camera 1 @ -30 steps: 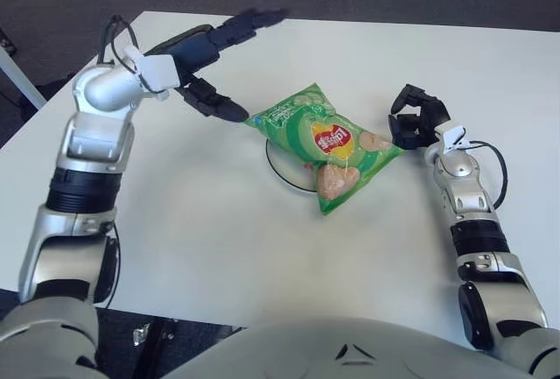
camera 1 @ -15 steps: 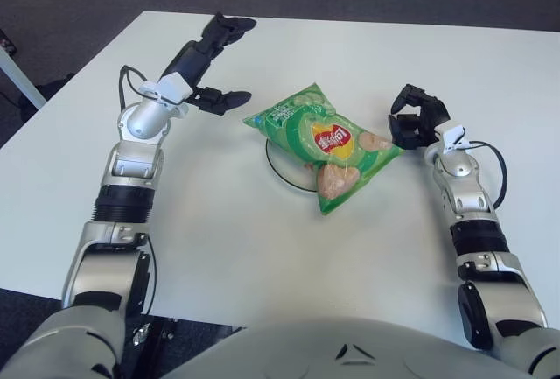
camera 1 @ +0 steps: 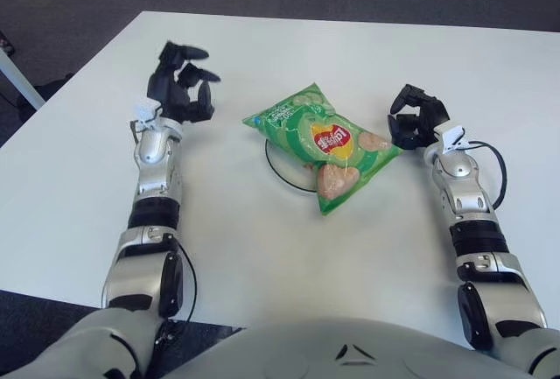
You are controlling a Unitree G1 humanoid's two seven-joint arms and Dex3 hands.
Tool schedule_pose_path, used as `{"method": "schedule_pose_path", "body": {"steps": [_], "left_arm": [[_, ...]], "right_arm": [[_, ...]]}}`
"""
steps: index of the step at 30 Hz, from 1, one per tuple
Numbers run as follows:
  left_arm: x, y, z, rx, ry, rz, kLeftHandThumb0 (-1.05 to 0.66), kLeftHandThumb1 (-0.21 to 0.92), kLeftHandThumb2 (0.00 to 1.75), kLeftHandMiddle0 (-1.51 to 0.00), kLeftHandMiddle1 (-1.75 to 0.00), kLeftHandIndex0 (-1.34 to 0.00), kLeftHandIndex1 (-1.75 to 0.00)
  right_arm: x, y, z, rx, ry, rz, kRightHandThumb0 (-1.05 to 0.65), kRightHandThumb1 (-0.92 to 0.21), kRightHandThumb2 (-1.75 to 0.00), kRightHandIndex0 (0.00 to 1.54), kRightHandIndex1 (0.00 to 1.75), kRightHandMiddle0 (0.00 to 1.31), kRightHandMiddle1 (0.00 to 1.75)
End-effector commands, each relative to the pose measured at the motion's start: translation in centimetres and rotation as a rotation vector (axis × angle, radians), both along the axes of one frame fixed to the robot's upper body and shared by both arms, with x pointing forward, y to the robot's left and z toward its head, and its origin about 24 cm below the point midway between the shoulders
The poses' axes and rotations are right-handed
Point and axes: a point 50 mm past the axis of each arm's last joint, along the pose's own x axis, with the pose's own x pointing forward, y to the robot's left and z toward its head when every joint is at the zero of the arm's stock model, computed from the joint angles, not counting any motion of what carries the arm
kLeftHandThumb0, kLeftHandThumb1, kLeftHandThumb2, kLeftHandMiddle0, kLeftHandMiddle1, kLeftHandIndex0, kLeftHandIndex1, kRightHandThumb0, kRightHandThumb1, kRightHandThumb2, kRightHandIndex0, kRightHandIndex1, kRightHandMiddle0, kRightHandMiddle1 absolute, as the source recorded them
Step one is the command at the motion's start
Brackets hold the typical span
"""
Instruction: Put the snack into the plate.
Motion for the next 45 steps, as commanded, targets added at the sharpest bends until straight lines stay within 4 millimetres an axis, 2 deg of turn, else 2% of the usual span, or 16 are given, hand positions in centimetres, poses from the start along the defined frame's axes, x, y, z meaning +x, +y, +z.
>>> {"method": "schedule_pose_path", "body": {"steps": [1,6,19,45], "left_arm": [[0.0,0.7,-1.1,-0.087,0.101,0.038,-0.01,0.01,1.63,-0.84,-1.74,-0.67,-1.63],[0.0,1.1,-1.5,-0.132,0.172,0.074,-0.01,-0.09,1.73,-0.92,-1.75,-0.77,-1.58],[0.1,0.6,-2.7,-0.139,0.282,0.109,-0.01,-0.08,1.75,-0.92,-1.75,-0.71,-1.67],[-1.2,0.1,-7.3,-0.095,0.396,0.055,-0.01,-0.13,1.75,-0.95,-1.75,-0.83,-1.52]], "right_arm": [[-1.5,-0.2,-4.3,-0.006,0.203,-0.01,-0.49,-0.29,-1.34,1.28,1.75,0.63,1.75],[-1.5,-0.3,-4.3,-0.01,0.201,-0.009,-0.49,-0.29,-1.35,1.29,1.75,0.64,1.75],[-1.4,-0.3,-4.2,-0.017,0.195,-0.003,-0.49,-0.28,-1.35,1.3,1.75,0.64,1.75],[-1.5,-0.5,-4.3,0.053,0.185,-0.078,-0.49,-0.3,-1.34,1.3,1.75,0.63,1.75]]}}
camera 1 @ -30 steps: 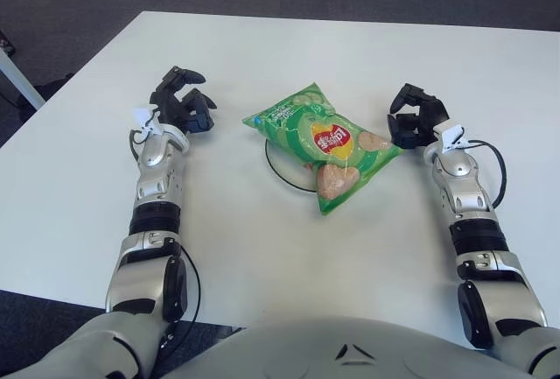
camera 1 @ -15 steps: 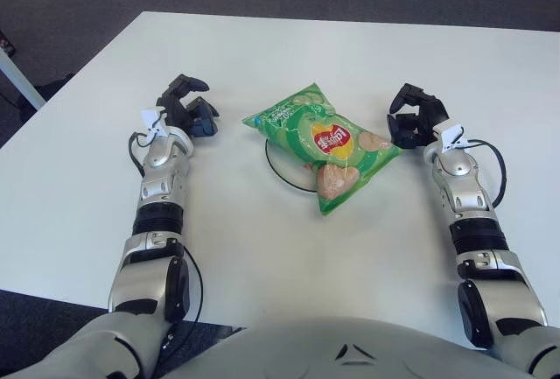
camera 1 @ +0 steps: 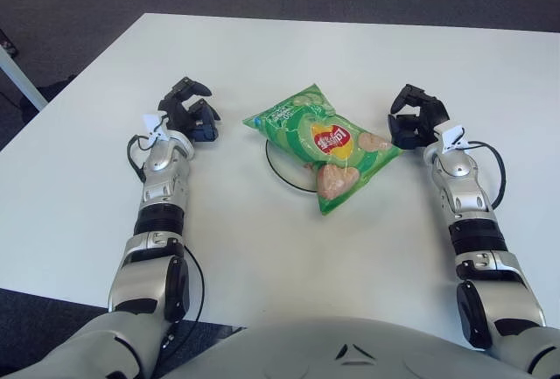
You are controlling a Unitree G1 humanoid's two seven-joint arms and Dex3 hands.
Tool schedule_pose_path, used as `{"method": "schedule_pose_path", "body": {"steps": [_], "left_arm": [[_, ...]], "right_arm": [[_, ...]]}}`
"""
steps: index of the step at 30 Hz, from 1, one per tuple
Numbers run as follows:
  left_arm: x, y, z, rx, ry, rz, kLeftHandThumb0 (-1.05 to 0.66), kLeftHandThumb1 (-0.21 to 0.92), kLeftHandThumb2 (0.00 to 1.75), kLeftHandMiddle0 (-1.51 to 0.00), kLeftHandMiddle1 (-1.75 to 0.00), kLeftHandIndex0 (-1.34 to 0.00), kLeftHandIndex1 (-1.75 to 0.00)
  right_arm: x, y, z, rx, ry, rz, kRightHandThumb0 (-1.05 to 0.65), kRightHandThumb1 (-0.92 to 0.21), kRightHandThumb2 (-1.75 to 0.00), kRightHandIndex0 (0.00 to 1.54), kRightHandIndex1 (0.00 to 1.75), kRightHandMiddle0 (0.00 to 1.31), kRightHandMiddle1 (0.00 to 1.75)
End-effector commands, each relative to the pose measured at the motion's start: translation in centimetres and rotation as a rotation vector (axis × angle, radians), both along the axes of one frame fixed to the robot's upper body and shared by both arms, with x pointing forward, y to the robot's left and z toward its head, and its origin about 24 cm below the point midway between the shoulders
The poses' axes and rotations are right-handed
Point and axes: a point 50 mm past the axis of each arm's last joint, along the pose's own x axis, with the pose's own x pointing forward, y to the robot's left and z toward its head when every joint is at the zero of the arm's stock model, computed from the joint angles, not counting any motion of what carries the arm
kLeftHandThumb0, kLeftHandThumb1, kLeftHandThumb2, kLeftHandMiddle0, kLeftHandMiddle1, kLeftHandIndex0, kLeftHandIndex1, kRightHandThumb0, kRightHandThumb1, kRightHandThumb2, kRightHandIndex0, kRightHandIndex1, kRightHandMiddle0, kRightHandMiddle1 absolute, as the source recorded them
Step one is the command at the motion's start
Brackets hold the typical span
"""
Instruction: Put the snack into the plate.
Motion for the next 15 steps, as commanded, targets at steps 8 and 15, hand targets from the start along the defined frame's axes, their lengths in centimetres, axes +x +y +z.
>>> {"method": "schedule_pose_path", "body": {"steps": [8,15], "left_arm": [[-1.67,-0.08,-3.96,0.027,0.137,-0.012,-0.45,0.24,1.4,-1.28,-1.75,-0.66,-1.73],[-2.13,-0.28,-4.37,0.043,0.124,-0.051,-0.49,0.27,1.37,-1.31,-1.75,-0.65,-1.74]], "right_arm": [[-1.65,-0.51,-4.0,0.115,0.161,-0.155,-0.49,-0.3,-1.34,1.3,1.75,0.63,1.75],[-1.74,-0.84,-4.04,0.192,0.152,-0.251,-0.49,-0.3,-1.33,1.27,1.75,0.63,1.75]]}}
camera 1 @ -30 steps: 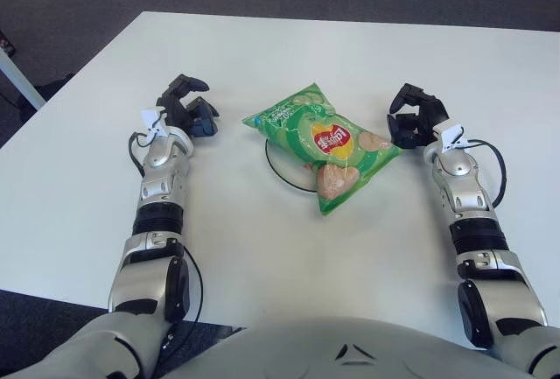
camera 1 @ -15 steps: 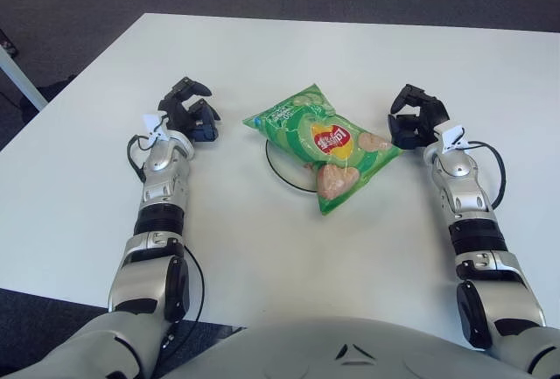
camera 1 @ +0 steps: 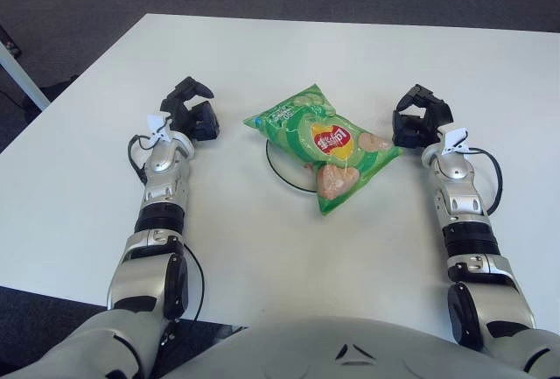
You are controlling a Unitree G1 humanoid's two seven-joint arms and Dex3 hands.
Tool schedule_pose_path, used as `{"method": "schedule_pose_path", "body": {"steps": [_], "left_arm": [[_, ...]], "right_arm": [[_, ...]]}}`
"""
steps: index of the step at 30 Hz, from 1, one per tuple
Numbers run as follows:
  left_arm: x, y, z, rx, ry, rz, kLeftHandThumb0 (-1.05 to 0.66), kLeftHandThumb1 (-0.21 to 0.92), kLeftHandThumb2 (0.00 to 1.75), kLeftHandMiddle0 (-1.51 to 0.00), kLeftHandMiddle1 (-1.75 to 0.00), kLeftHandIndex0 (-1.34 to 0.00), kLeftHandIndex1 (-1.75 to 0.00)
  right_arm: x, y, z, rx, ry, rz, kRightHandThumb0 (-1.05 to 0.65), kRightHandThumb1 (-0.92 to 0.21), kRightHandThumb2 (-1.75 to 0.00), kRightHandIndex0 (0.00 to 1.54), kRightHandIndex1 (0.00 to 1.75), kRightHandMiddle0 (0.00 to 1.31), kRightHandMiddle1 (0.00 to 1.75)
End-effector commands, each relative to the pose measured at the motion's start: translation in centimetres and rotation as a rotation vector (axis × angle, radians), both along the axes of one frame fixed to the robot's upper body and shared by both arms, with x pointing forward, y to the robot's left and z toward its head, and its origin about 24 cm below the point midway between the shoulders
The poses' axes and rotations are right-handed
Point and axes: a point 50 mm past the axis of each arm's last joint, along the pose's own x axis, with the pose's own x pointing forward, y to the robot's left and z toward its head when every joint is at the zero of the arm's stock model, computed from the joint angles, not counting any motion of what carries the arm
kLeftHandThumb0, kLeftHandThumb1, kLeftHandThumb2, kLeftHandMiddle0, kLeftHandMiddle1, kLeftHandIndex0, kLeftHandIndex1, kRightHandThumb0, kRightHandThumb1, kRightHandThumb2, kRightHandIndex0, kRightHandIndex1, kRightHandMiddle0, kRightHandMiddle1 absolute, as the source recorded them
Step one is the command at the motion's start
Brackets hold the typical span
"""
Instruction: Put the snack into the plate.
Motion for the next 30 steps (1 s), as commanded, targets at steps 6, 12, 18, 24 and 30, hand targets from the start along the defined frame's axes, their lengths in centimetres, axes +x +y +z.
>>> {"method": "schedule_pose_path", "body": {"steps": [6,12,18,24,30], "left_arm": [[-2.27,-0.25,-4.44,-0.016,0.144,-0.038,-0.5,0.27,1.38,-1.32,-1.75,-0.66,-1.75],[-2.48,-0.4,-4.72,-0.015,0.138,-0.069,-0.5,0.26,1.38,-1.32,-1.75,-0.66,-1.75],[-2.53,-0.56,-4.78,-0.011,0.131,-0.094,-0.5,0.27,1.38,-1.32,-1.75,-0.65,-1.75],[-2.61,-0.64,-4.9,-0.01,0.128,-0.112,-0.49,0.27,1.37,-1.32,-1.75,-0.65,-1.75],[-2.66,-0.81,-4.99,-0.005,0.126,-0.123,-0.49,0.28,1.36,-1.32,-1.75,-0.64,-1.75]], "right_arm": [[-1.57,-0.45,-3.81,0.094,0.161,-0.112,-0.48,-0.33,-1.3,1.23,1.75,0.61,1.75],[-1.58,-0.74,-3.99,0.105,0.172,-0.169,-0.47,-0.34,-1.28,1.22,1.75,0.59,1.75],[-1.48,-0.76,-4.05,0.104,0.18,-0.212,-0.48,-0.33,-1.29,1.24,1.75,0.6,1.75],[-1.47,-0.66,-4.0,0.061,0.178,-0.23,-0.48,-0.32,-1.31,1.24,1.75,0.61,1.75],[-1.49,-0.77,-4.1,0.044,0.177,-0.233,-0.49,-0.31,-1.33,1.26,1.75,0.62,1.75]]}}
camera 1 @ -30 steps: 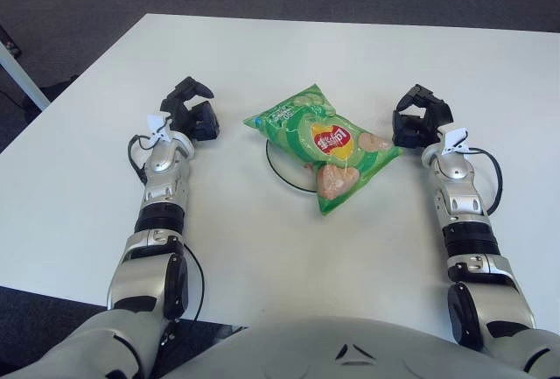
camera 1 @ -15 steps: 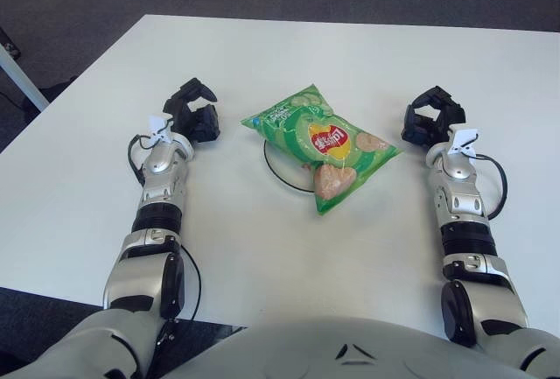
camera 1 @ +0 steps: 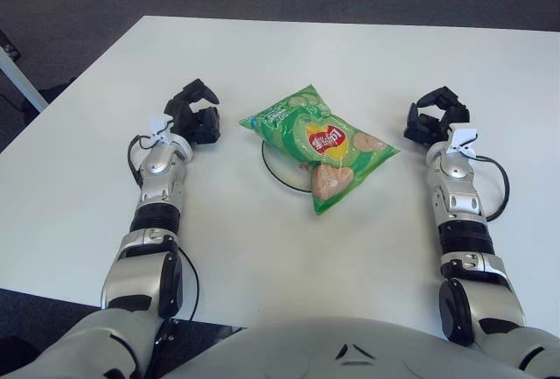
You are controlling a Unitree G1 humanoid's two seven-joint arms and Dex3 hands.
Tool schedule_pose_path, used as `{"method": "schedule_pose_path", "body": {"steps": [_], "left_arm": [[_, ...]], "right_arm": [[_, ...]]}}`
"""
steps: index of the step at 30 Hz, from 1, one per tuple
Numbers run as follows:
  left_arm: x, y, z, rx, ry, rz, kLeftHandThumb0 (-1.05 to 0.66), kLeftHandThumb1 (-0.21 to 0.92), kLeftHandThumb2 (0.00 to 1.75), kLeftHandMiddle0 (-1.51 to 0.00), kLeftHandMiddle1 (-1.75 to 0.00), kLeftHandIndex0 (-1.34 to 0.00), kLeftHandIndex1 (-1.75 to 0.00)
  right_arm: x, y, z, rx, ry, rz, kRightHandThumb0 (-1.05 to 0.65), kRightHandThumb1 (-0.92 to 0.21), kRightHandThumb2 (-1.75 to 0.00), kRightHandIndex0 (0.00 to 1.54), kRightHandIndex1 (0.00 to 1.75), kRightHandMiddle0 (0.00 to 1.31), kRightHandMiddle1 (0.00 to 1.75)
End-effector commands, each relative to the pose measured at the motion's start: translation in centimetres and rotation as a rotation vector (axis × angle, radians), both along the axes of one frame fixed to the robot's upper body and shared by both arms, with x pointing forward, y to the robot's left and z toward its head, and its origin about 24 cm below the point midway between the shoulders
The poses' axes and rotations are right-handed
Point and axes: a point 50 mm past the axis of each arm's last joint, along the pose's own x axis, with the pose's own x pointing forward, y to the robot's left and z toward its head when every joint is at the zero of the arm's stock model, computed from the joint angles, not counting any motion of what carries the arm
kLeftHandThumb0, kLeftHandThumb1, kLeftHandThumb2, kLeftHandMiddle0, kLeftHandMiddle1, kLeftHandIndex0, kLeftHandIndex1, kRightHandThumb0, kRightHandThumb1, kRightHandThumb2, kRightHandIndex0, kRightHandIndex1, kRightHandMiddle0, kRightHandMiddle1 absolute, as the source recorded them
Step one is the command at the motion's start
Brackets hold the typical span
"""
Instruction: Put the snack into the plate.
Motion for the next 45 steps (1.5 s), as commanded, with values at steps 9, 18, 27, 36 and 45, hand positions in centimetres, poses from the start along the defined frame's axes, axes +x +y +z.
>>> {"method": "schedule_pose_path", "body": {"steps": [9,18,27,36,45], "left_arm": [[-2.4,-0.6,-4.6,-0.038,0.142,0.005,-0.49,0.29,1.35,-1.32,-1.75,-0.64,-1.75],[-2.3,-0.6,-4.7,-0.034,0.139,0.016,-0.49,0.29,1.34,-1.32,-1.75,-0.63,-1.75],[-2.3,-0.8,-4.9,-0.024,0.148,0.021,-0.49,0.29,1.34,-1.31,-1.75,-0.63,-1.75],[-2.8,-0.5,-4.9,-0.004,0.133,0.027,-0.48,0.3,1.34,-1.31,-1.75,-0.63,-1.75],[-3.6,-0.2,-4.6,0.015,0.085,0.036,-0.48,0.31,1.32,-1.3,-1.75,-0.62,-1.75]], "right_arm": [[-1.4,-0.1,-4.0,0.026,0.16,-0.055,-0.49,-0.29,-1.35,1.31,1.75,0.64,1.75],[-1.3,-0.2,-4.1,0.034,0.157,-0.064,-0.5,-0.28,-1.36,1.32,1.75,0.65,1.75],[-1.2,-0.3,-4.1,0.035,0.153,-0.047,-0.5,-0.27,-1.37,1.33,1.75,0.65,1.75],[-1.1,-0.4,-4.1,0.034,0.151,-0.039,-0.5,-0.26,-1.38,1.33,1.75,0.66,1.75],[-1.2,-0.4,-4.2,0.042,0.146,-0.037,-0.49,-0.29,-1.35,1.32,1.75,0.64,1.75]]}}
